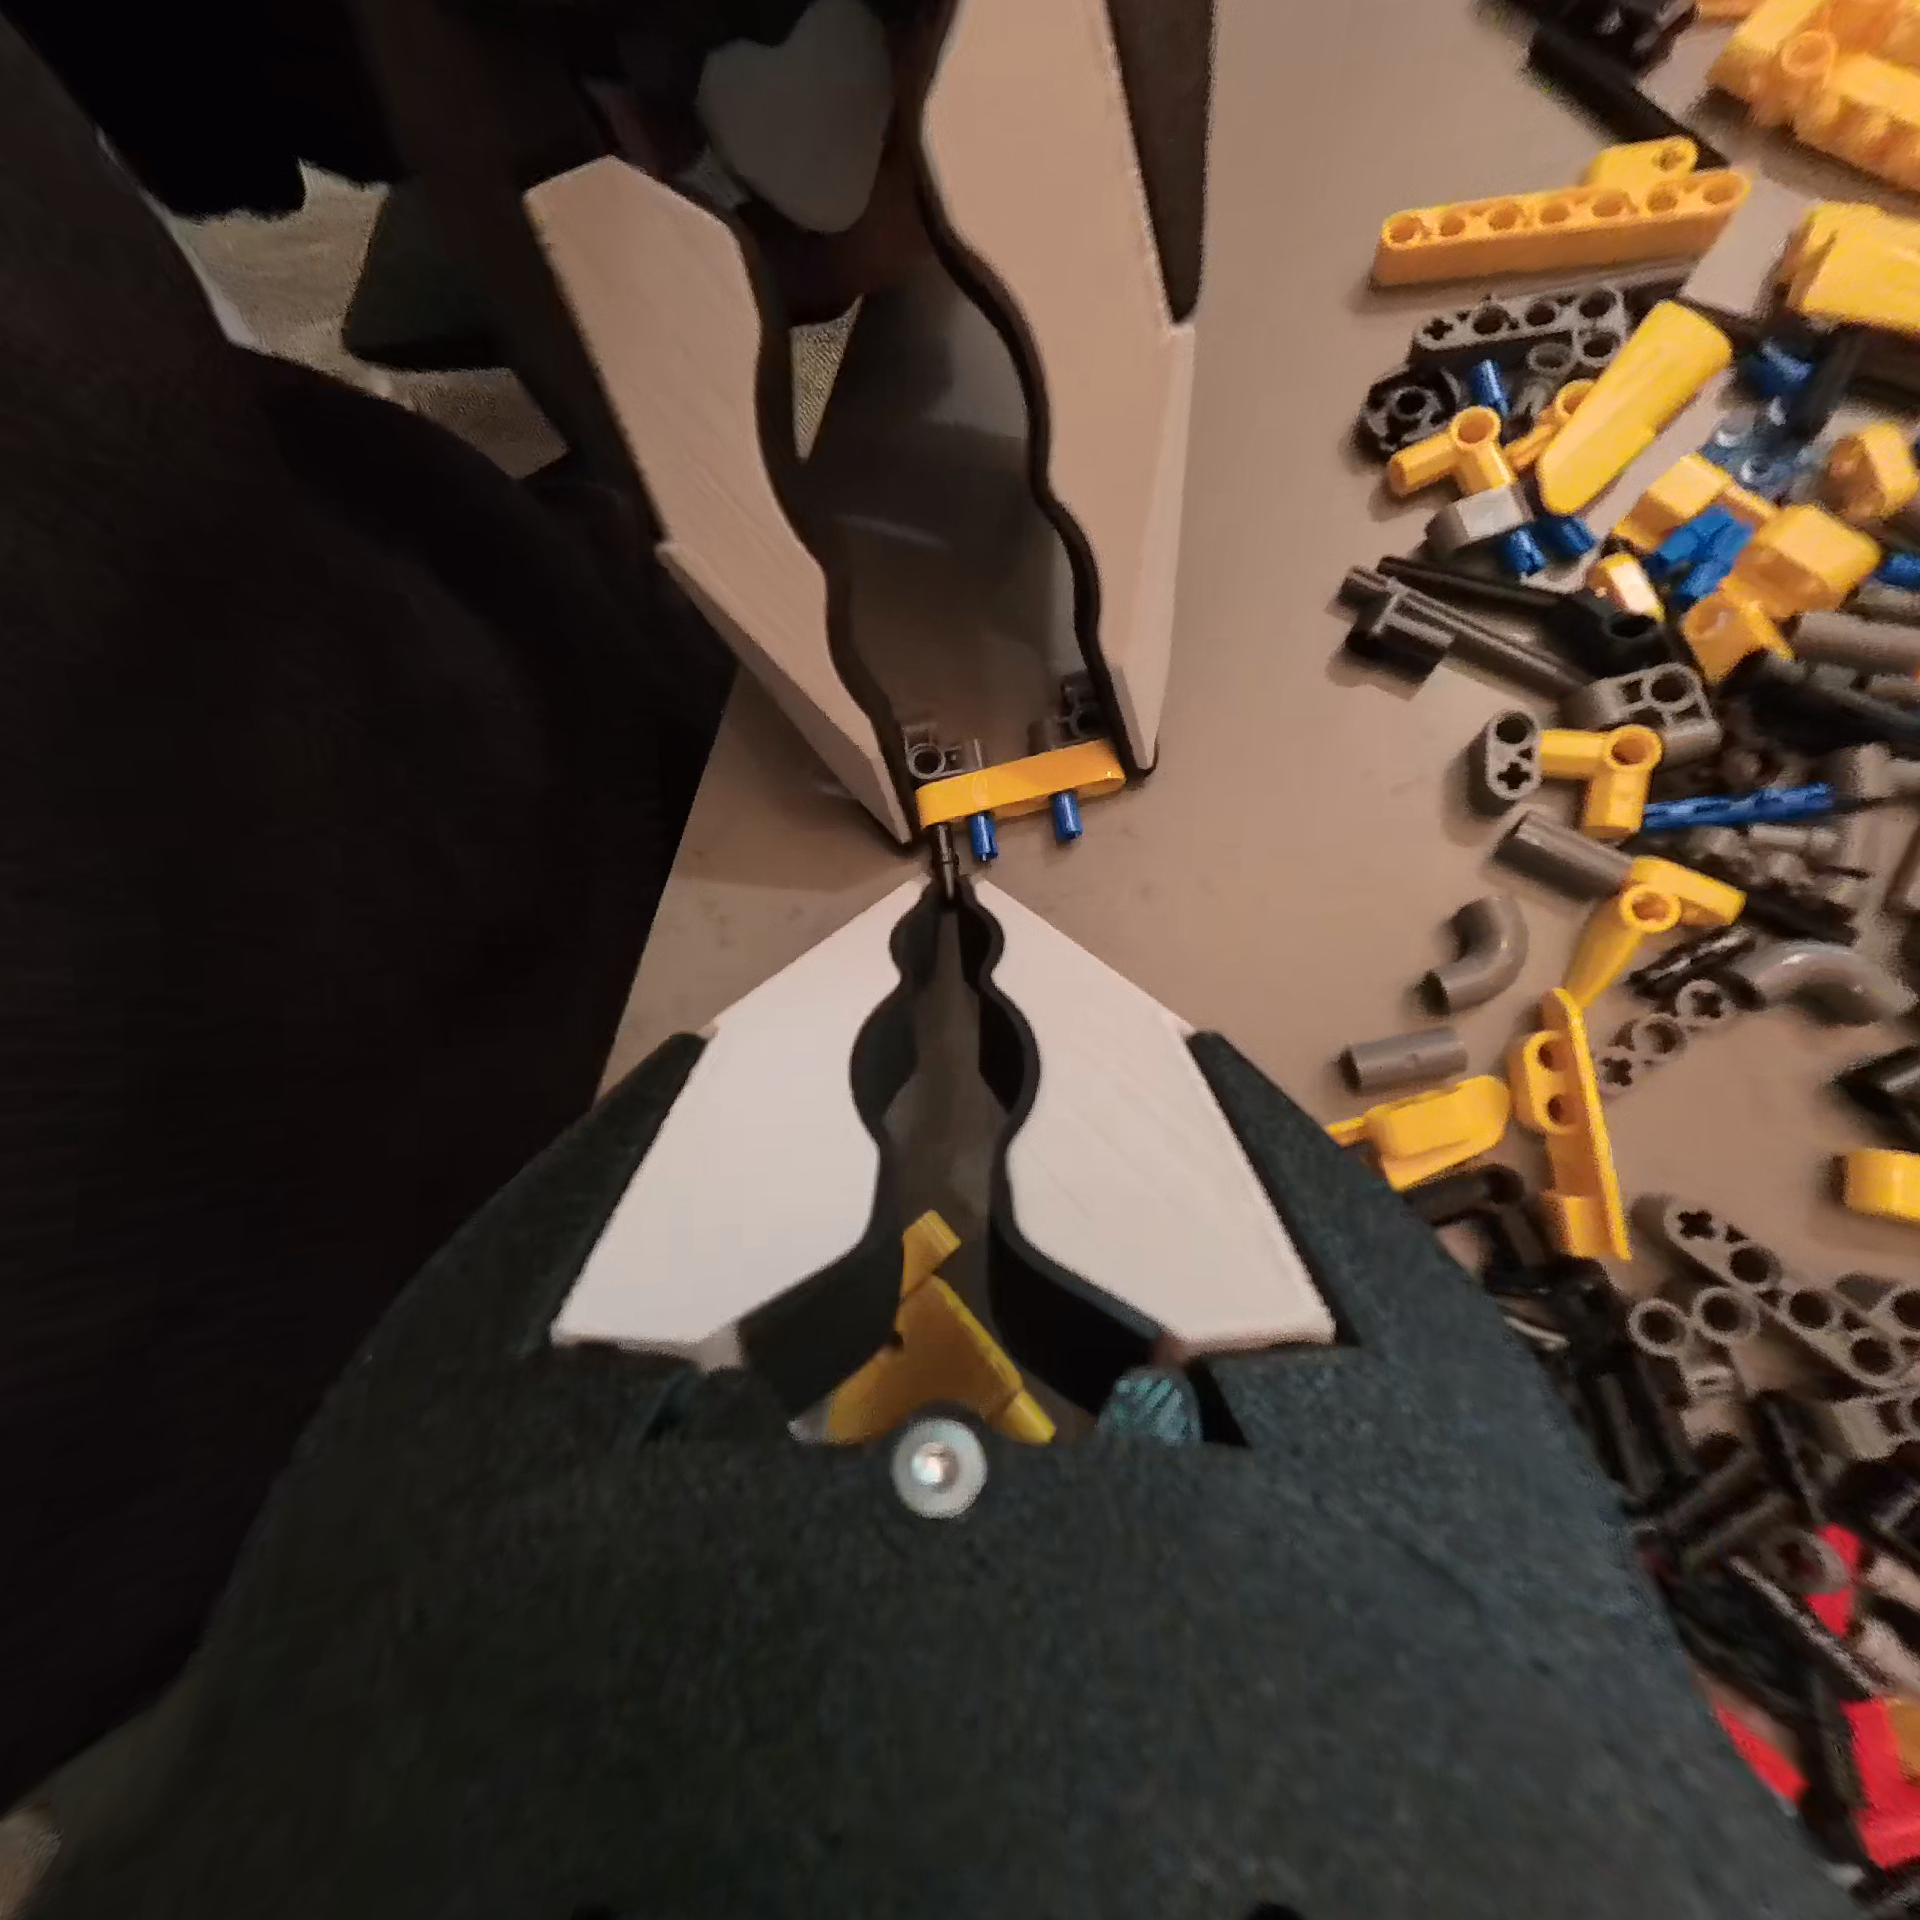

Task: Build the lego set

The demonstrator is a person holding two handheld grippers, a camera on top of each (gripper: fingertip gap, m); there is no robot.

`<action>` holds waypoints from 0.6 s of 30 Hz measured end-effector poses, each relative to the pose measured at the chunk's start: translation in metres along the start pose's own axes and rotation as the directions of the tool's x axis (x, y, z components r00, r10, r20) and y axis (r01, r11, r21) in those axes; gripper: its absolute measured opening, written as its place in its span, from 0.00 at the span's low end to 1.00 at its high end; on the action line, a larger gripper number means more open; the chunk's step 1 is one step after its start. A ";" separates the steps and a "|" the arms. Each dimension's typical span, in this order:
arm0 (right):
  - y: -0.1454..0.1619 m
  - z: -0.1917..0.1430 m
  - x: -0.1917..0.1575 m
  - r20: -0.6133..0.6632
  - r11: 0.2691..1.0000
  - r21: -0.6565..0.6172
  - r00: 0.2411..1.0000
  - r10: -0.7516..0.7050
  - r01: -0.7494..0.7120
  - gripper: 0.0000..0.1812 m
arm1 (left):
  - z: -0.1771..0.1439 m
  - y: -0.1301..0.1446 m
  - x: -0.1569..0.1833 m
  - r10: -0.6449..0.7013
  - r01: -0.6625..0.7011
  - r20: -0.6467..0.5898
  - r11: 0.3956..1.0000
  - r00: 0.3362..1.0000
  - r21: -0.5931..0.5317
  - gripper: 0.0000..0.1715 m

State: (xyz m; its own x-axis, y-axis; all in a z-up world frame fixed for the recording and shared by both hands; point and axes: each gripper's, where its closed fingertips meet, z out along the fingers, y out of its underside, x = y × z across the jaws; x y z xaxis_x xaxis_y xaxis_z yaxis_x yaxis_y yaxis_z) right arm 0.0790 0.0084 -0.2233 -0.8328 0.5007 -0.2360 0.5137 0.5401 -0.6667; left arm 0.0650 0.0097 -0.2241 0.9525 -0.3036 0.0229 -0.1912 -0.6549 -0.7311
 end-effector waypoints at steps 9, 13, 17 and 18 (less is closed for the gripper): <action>-0.002 0.000 0.000 0.069 0.972 0.052 0.972 0.226 -0.229 0.00 | 0.000 0.000 0.000 -0.004 0.004 0.003 1.000 1.000 0.002 0.23; -0.002 0.001 0.000 -0.039 0.999 0.033 0.998 0.042 -0.040 0.00 | 0.000 0.000 0.000 -0.007 0.007 0.003 1.000 1.000 0.002 0.23; -0.002 0.002 0.000 -0.190 0.961 -0.081 0.942 -0.276 0.265 0.01 | 0.000 0.000 -0.001 -0.008 0.008 0.009 1.000 1.000 0.006 0.23; -0.002 0.002 0.000 -0.213 0.950 -0.107 0.926 -0.311 0.294 0.01 | 0.000 0.000 -0.001 -0.008 0.008 0.009 1.000 1.000 0.006 0.23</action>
State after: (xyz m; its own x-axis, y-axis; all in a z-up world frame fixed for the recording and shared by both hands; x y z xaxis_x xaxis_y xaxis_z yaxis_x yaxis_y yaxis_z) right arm 0.0775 0.0061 -0.2238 -0.8872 0.4399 0.1394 0.2649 0.7329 -0.6266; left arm 0.0645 0.0103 -0.2242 0.9562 -0.2917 0.0228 -0.1818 -0.6535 -0.7348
